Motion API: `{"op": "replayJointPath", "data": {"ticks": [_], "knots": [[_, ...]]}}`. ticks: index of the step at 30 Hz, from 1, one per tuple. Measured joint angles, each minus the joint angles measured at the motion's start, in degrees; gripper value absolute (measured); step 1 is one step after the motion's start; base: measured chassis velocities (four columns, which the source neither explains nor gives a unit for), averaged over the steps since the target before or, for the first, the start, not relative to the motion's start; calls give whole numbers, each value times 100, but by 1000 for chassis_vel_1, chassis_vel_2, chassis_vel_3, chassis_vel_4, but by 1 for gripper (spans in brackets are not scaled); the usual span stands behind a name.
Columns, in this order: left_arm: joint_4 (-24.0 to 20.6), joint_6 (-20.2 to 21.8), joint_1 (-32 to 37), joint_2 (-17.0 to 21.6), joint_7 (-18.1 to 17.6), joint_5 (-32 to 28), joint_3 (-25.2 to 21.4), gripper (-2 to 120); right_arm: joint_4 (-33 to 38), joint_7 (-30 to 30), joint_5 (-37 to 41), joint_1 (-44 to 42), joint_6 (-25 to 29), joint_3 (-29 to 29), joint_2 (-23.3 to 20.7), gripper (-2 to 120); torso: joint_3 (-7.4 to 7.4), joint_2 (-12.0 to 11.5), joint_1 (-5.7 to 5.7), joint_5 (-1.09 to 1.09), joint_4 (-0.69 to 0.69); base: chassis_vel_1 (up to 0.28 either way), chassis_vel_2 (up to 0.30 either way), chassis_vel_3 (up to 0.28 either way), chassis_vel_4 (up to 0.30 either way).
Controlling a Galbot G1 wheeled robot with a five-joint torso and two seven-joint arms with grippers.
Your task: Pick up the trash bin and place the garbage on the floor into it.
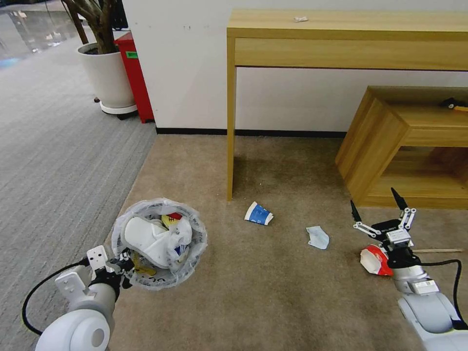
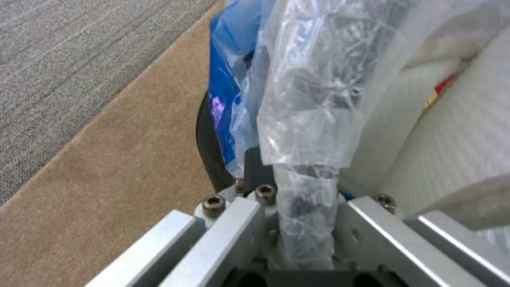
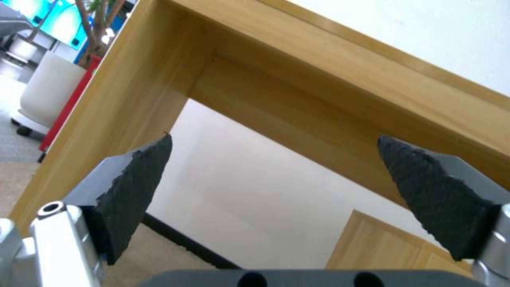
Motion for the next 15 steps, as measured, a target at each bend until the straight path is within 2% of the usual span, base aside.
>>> {"op": "replayJointPath", "data": {"ticks": [2, 4, 15], "knots": [[1, -2, 0, -12, -1, 3, 0, 0, -16, -4, 0, 0, 0, -12, 16, 97, 0, 0, 0, -1, 0, 0, 0, 0, 0], [9, -8, -7, -36, -2, 7, 2, 0, -36, -10, -26, -11, 0, -14, 58, 88, 0, 0, 0, 0, 0, 0, 0, 0, 0], [28, -14, -43, -45, -18, 9, 7, 0, -27, -5, -36, -91, 0, 49, 172, 89, 0, 0, 0, -1, 0, -9, -13, 11, 10]]}}
